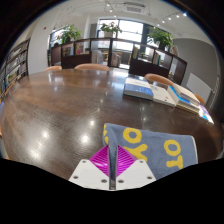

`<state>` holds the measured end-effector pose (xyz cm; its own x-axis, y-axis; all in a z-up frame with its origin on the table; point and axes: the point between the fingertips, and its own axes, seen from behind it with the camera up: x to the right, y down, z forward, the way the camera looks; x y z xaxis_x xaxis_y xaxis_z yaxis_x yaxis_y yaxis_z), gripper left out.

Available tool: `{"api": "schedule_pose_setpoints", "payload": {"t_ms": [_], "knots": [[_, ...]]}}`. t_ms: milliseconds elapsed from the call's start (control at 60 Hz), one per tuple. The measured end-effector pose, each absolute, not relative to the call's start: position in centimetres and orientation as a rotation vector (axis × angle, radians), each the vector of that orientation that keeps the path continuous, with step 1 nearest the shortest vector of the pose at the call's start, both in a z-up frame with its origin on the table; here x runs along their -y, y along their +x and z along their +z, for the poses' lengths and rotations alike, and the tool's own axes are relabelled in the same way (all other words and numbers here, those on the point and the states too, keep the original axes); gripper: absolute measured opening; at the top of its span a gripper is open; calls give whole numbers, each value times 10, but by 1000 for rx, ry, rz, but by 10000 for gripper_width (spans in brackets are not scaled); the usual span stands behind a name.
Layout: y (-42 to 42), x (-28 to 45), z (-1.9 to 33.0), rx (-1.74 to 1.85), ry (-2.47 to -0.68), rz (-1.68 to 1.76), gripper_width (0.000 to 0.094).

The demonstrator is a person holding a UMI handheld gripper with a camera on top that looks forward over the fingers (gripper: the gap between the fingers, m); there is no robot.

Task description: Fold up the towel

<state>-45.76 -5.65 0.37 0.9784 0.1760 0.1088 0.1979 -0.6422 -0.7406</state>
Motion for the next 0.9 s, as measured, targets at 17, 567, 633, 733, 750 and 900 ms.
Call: {"api": "schedule_pose_setpoints", "payload": {"t_ms": [17, 567, 633, 733, 750, 900], "knots": [[-456, 56, 12, 247, -2270, -19, 52], [-182, 58, 42, 90, -2276, -52, 389], [-172, 64, 37, 145, -2292, -69, 633], [-170, 72, 60, 178, -2256, -51, 725], [-169, 74, 66, 173, -2248, -48, 727], [-163, 84, 131, 152, -2183, -25, 794]]}}
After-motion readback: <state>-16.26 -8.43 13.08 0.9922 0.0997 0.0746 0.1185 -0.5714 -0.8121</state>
